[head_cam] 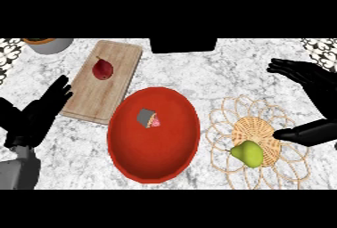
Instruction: Pick the cupcake from the placemat and place it in the bowl
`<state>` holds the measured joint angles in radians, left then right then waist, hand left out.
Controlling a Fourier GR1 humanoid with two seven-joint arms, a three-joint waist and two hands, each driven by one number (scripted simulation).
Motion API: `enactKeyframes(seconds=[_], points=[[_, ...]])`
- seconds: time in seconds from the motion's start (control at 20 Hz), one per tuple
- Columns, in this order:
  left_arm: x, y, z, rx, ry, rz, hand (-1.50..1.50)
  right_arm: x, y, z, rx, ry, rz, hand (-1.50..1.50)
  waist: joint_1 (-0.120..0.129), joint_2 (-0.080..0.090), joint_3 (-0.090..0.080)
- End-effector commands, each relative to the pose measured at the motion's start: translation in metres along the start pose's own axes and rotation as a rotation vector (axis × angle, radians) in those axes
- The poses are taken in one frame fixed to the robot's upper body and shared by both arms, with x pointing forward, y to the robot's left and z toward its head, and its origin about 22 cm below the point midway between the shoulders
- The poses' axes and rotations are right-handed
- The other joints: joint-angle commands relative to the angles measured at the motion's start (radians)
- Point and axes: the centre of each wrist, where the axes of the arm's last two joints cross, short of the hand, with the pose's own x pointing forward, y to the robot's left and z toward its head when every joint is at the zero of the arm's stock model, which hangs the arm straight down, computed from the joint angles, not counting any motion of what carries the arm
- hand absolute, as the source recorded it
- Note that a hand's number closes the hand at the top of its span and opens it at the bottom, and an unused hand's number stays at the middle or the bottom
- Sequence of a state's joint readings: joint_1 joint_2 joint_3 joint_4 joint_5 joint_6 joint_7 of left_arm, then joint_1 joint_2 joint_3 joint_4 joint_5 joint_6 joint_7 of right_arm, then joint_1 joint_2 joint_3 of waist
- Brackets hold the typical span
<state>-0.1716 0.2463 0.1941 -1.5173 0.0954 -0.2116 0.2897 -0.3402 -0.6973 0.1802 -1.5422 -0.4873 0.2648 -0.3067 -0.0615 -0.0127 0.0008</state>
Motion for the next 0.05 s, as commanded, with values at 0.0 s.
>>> enactKeyframes(seconds=[0.0], points=[[-0.0068, 0.0131, 0.0029, -0.015, -0.013, 0.0, 0.0, 0.0301, -0.0041, 0.0546, 0.062, -0.038, -0.013, 1.5, 0.008, 0.002, -0.001]])
